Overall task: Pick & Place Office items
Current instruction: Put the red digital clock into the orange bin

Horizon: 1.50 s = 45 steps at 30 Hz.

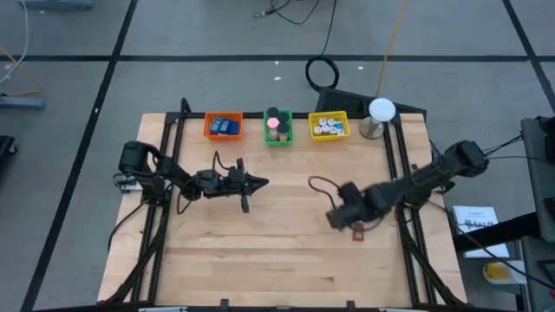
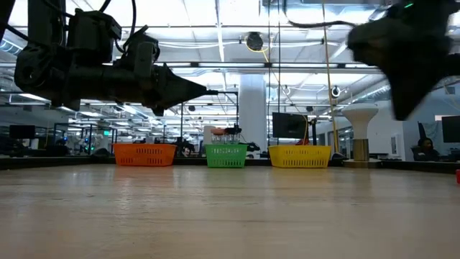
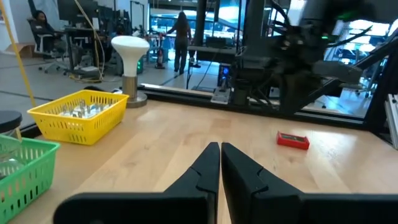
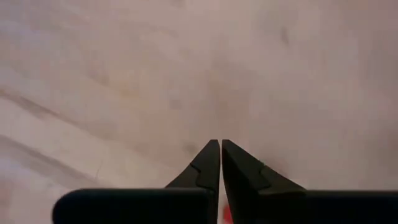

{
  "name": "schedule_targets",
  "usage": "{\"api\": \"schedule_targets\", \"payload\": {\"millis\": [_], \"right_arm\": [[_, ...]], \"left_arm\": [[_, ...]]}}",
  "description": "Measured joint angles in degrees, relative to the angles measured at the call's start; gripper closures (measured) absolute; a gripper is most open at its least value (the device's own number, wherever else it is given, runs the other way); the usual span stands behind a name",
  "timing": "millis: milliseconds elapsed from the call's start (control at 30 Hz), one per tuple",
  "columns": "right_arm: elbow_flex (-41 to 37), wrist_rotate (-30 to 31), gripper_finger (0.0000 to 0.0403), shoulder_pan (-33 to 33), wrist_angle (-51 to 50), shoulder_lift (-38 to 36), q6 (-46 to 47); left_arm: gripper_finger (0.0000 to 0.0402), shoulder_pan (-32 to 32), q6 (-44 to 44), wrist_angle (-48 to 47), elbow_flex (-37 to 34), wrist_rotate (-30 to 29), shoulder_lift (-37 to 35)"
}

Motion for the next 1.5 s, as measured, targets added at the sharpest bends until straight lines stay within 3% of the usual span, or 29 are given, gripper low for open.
{"api": "schedule_targets", "payload": {"millis": [167, 300, 533, 700, 867, 1100, 1167, 1333, 1500], "right_arm": [[-0.1, -3.0, 0.0355, 10.8, -4.6, 1.1, 22.1], [-0.3, -3.9, 0.0295, 15.2, -6.3, 3.0, 31.4], [-4.7, -3.6, 0.0194, 15.6, -2.4, 5.1, 36.5], [-10.1, -2.1, 0.0159, 15.2, 7.0, 5.2, 37.2], [-13.8, -2.4, 0.0171, 14.6, 12.6, 5.2, 36.3], [-14.1, -2.5, 0.0263, 13.1, 11.8, 5.1, 30.5], [-13.7, -2.5, 0.0265, 11.8, 11.5, 5.1, 27.0], [-10.5, -1.0, 0.0277, 5.2, 11.9, 5.2, 13.6], [-6.4, 2.7, 0.0277, -6.3, 16.8, 5.2, -8.2]], "left_arm": [[0.0385, 0.0, 0.0, 0.0, 0.0, 0.0, 0.0], [0.0385, 0.0, 0.0, -0.5, 0.0, 0.0, 0.0], [0.0385, 0.0, 0.0, -0.5, 0.0, 0.0, 0.0], [0.0385, 0.0, -0.1, -0.6, 0.0, 0.0, 0.0], [0.0385, 0.1, -0.5, -0.5, 0.0, -1.1, 0.0], [0.0385, 1.3, -1.2, 0.5, -2.6, -2.9, -0.3], [0.0385, 2.3, -2.2, 3.5, -5.1, -4.2, -0.9], [0.0385, 4.4, -3.6, 5.2, -11.4, -5.5, -5.2], [0.0385, 4.7, -3.4, 5.3, -15.3, -7.2, -9.8]]}}
